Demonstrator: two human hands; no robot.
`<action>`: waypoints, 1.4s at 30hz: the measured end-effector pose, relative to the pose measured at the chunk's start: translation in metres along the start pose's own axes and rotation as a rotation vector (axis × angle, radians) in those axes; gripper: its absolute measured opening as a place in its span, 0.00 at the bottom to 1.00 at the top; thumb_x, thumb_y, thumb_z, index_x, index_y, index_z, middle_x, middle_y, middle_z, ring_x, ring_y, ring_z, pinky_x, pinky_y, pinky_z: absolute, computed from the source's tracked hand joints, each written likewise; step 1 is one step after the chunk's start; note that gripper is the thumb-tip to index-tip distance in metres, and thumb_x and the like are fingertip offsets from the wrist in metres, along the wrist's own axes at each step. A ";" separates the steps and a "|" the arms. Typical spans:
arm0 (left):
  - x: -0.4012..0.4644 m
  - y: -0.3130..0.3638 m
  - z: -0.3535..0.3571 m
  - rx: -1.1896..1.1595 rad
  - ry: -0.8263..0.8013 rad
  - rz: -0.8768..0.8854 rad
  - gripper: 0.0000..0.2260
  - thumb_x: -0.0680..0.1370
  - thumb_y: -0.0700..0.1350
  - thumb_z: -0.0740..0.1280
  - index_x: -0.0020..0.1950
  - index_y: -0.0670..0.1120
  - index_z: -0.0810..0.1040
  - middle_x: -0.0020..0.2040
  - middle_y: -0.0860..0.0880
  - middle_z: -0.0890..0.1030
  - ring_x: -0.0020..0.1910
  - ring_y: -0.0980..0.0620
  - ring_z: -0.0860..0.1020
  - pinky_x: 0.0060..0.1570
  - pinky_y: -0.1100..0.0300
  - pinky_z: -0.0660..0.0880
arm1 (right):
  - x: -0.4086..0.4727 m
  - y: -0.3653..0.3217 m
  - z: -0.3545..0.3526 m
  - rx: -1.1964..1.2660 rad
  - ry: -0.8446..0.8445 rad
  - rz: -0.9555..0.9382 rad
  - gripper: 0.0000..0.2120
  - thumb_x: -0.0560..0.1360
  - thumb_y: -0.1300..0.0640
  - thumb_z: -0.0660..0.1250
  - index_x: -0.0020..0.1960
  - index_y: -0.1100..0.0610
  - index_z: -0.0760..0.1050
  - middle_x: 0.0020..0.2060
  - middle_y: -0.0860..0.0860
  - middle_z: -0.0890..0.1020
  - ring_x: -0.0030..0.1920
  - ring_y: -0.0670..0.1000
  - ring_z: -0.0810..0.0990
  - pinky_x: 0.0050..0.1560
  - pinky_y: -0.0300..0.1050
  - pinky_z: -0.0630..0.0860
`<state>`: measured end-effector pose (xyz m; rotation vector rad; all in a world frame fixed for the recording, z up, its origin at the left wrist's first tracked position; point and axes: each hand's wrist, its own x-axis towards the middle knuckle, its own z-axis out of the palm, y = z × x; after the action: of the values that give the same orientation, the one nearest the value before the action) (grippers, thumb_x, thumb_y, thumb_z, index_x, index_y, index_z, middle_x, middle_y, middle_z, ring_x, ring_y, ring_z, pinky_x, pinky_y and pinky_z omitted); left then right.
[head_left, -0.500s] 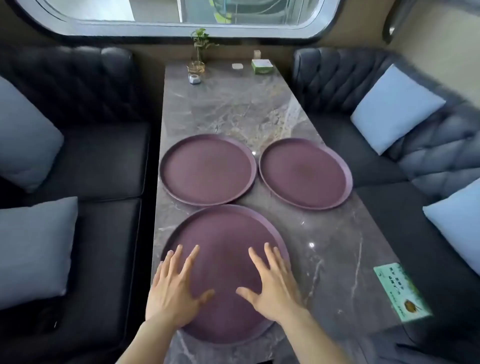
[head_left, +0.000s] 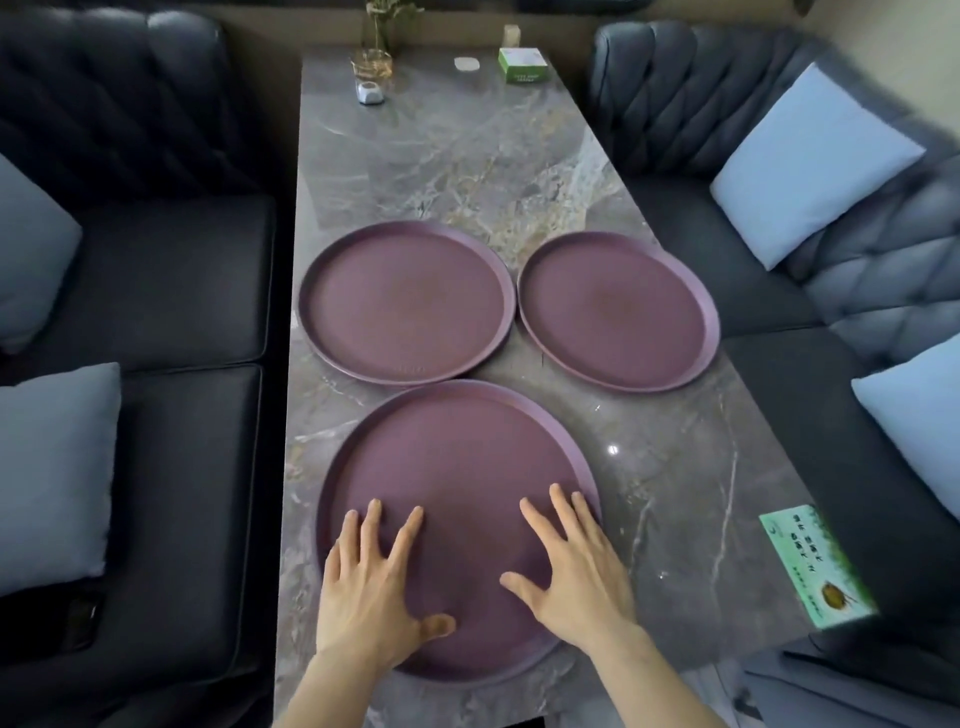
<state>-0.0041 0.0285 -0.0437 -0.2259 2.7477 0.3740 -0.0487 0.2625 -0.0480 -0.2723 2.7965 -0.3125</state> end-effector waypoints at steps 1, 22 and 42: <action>0.000 0.006 0.001 0.015 0.000 -0.009 0.57 0.54 0.78 0.64 0.80 0.64 0.48 0.82 0.43 0.49 0.80 0.39 0.47 0.74 0.44 0.56 | 0.002 0.005 -0.003 -0.003 0.008 0.012 0.42 0.70 0.27 0.58 0.79 0.38 0.50 0.82 0.46 0.48 0.81 0.52 0.44 0.77 0.50 0.57; 0.144 0.136 -0.069 -0.436 0.188 -0.069 0.09 0.77 0.57 0.65 0.52 0.55 0.76 0.44 0.58 0.81 0.47 0.48 0.82 0.43 0.53 0.74 | 0.112 0.119 -0.101 0.416 0.347 0.532 0.11 0.75 0.45 0.68 0.53 0.48 0.81 0.46 0.46 0.86 0.45 0.52 0.84 0.45 0.48 0.79; 0.316 0.234 -0.078 -0.709 0.071 -0.490 0.29 0.75 0.49 0.71 0.74 0.47 0.68 0.61 0.46 0.80 0.59 0.42 0.79 0.58 0.47 0.76 | 0.260 0.254 -0.167 0.776 0.276 0.957 0.21 0.76 0.59 0.69 0.69 0.56 0.74 0.52 0.52 0.84 0.55 0.61 0.81 0.58 0.57 0.79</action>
<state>-0.3685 0.1946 -0.0362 -1.0712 2.3904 1.1855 -0.3844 0.4790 -0.0288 1.2866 2.4230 -1.1481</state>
